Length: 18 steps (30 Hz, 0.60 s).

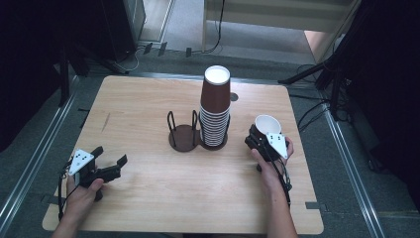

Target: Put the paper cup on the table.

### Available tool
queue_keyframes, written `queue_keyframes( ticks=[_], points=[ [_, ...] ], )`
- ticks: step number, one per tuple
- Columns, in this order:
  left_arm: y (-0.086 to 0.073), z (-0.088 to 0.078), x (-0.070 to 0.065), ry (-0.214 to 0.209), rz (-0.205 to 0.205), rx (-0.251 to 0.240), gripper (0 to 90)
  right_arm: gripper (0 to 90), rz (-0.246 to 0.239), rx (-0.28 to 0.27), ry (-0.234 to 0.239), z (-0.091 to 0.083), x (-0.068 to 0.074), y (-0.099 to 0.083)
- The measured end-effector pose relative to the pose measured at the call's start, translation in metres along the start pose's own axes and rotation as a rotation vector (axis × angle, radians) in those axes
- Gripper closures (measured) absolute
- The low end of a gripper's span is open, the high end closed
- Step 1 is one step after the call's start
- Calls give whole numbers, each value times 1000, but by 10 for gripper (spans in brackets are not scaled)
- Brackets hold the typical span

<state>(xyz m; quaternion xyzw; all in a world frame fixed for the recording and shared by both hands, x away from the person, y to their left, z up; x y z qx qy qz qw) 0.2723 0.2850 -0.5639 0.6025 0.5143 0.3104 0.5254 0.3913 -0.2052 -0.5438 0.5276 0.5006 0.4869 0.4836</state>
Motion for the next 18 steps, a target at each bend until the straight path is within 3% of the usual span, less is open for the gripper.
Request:
queue_keyframes(
  ticks=[18],
  points=[
    [0,0,1,-2,1,0,31,100,-75,26,11,-1,0,-8]
  ],
)
Point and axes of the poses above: each handheld gripper's, and its own axes: z roughly forward along the jaws, y roughly out of its top, x roughly to its left, the point moved 4 cm from there along z, roughly forward along the jaws, and after that the axes turned 5 degrees about -x, right-handed, at the moved point
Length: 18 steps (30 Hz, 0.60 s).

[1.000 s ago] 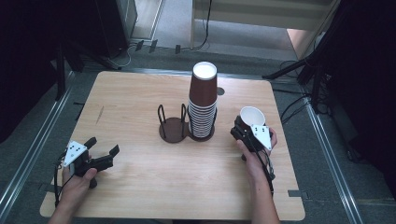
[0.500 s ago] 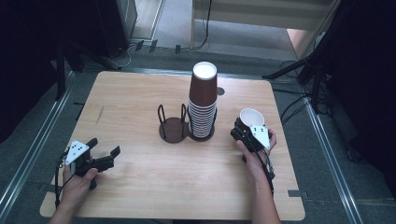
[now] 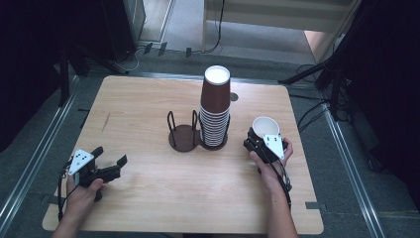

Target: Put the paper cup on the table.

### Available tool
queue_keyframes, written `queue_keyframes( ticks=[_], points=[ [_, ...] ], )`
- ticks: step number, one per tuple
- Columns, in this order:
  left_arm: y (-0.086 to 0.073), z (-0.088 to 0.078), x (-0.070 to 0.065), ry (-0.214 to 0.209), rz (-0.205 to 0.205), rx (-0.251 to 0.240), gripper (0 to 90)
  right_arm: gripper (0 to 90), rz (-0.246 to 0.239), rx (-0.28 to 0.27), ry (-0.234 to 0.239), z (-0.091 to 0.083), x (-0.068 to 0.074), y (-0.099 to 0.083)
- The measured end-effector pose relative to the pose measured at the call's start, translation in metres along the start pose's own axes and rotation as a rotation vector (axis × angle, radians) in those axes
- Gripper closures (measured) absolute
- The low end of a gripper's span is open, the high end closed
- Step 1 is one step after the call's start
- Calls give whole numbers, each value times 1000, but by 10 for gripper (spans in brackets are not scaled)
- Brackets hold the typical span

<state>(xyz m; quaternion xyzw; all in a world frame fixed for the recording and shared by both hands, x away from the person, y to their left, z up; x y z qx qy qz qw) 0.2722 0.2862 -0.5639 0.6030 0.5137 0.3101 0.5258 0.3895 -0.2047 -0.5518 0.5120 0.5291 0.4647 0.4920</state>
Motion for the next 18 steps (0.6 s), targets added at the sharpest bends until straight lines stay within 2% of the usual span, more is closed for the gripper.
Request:
queue_keyframes(
  ticks=[7,14,18],
  points=[
    [0,0,0,0,2,1,31,76,17,23,10,0,-2,0],
    [0,0,-1,-5,8,-3,31,22,53,70,58,-1,-3,0],
    [0,0,-1,-6,5,-2,31,0,79,76,91,-4,-4,4]
  ],
)
Point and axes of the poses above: each handheld gripper's, and its own axes: z roughly forward along the jaws, y roughly out of its top, x roughly to its left, the point moved 4 cm from there along z, roughly forward along the jaws, and after that the axes turned 5 degrees about -x, right-handed, at the moved point
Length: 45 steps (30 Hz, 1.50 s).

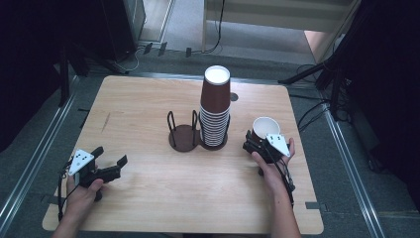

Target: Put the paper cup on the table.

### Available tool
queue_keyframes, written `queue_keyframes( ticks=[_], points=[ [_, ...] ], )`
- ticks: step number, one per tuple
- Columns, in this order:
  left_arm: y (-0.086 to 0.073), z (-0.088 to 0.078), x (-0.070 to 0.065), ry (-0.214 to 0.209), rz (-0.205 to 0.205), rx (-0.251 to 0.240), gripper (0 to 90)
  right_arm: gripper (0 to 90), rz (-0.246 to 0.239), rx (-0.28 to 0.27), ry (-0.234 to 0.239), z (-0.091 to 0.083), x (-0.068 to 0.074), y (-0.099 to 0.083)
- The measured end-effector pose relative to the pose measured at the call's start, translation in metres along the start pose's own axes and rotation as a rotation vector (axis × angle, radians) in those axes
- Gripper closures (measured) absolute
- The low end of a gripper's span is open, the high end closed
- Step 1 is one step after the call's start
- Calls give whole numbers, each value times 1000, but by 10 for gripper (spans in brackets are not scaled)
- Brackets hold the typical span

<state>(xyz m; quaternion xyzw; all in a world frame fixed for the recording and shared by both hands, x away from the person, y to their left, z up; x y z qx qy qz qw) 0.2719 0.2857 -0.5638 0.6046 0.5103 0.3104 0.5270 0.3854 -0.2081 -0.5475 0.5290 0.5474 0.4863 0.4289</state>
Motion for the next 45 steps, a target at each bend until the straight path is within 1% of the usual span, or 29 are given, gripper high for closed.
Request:
queue_keyframes(
  ticks=[6,12,15,17,20,27,30,36,39,43,45],
  points=[
    [0,0,0,-5,8,1,31,0,-19,-14,44,-9,2,8],
    [0,0,-1,-2,8,0,31,0,-22,-21,61,-19,2,14],
    [0,0,-1,-1,14,8,31,0,-11,-30,67,-25,0,17],
    [0,0,-1,-1,15,10,31,0,-1,-35,70,-30,-2,19],
    [-1,0,-1,-1,12,11,31,0,2,-32,68,-34,-5,20],
    [0,0,0,-5,14,11,31,0,16,-45,75,-50,-12,20],
    [-1,-1,-1,-6,11,15,31,0,13,-44,76,-56,-14,20],
    [-1,0,-1,-5,11,18,31,0,17,-62,103,-72,-16,24],
    [-1,0,-1,-1,11,18,31,0,6,-65,107,-77,-17,24],
    [-1,0,-1,5,12,22,31,0,2,-59,95,-83,-22,21],
    [-1,0,-1,6,10,25,31,0,10,-59,92,-86,-25,19]
  ],
)
Point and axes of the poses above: each handheld gripper's, and its own axes: z roughly forward along the jaws, y roughly out of its top, x roughly to its left, the point moved 4 cm from there along z, roughly forward along the jaws, and after that the axes turned 5 degrees about -x, right-handed, at the moved point
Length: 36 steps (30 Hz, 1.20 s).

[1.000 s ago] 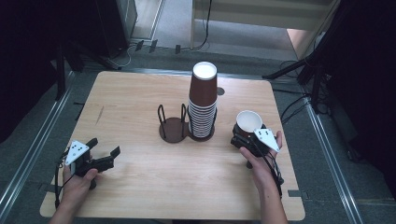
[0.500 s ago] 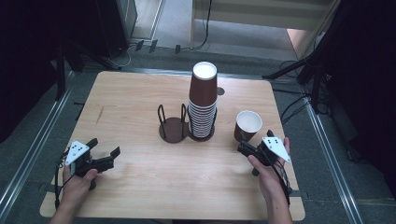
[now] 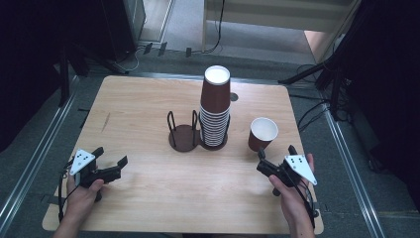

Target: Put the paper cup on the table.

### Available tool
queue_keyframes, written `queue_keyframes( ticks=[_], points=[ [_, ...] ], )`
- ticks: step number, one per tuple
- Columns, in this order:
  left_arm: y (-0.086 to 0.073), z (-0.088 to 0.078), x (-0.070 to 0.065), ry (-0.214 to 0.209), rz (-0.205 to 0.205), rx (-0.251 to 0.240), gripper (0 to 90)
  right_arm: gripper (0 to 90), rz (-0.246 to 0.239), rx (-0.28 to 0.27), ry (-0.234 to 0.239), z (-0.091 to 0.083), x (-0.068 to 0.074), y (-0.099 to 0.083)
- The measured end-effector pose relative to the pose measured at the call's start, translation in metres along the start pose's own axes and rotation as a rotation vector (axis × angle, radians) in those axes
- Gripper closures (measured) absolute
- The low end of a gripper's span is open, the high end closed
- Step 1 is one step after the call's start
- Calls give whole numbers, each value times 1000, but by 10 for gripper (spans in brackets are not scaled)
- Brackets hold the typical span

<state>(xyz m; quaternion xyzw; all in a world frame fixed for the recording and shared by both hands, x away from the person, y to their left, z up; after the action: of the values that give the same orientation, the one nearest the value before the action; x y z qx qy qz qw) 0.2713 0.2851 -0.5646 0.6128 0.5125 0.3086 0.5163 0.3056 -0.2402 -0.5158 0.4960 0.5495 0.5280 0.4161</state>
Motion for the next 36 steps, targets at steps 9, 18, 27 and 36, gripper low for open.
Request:
queue_keyframes(
  ticks=[9,18,27,36],
  points=[
    [0,0,0,7,1,3,31,0,5,27,-24,-13,-13,-14],
    [0,1,0,10,-3,5,31,0,13,40,-40,-22,-24,-23],
    [0,1,1,14,-4,7,31,0,45,50,-62,-35,-37,-28],
    [0,1,0,20,-5,11,31,0,23,65,-78,-47,-49,-34]
  ],
)
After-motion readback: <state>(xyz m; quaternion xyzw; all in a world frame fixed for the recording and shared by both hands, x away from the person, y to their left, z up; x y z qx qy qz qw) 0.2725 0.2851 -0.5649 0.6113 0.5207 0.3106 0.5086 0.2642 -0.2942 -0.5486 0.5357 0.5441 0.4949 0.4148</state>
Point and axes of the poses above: each handheld gripper's, and its own axes: z roughly forward along the jaws, y roughly out of its top, x roughly to its left, the point moved 4 cm from there along z, roughly forward along the jaws, and after that the axes turned 5 degrees about -x, right-handed, at the moved point
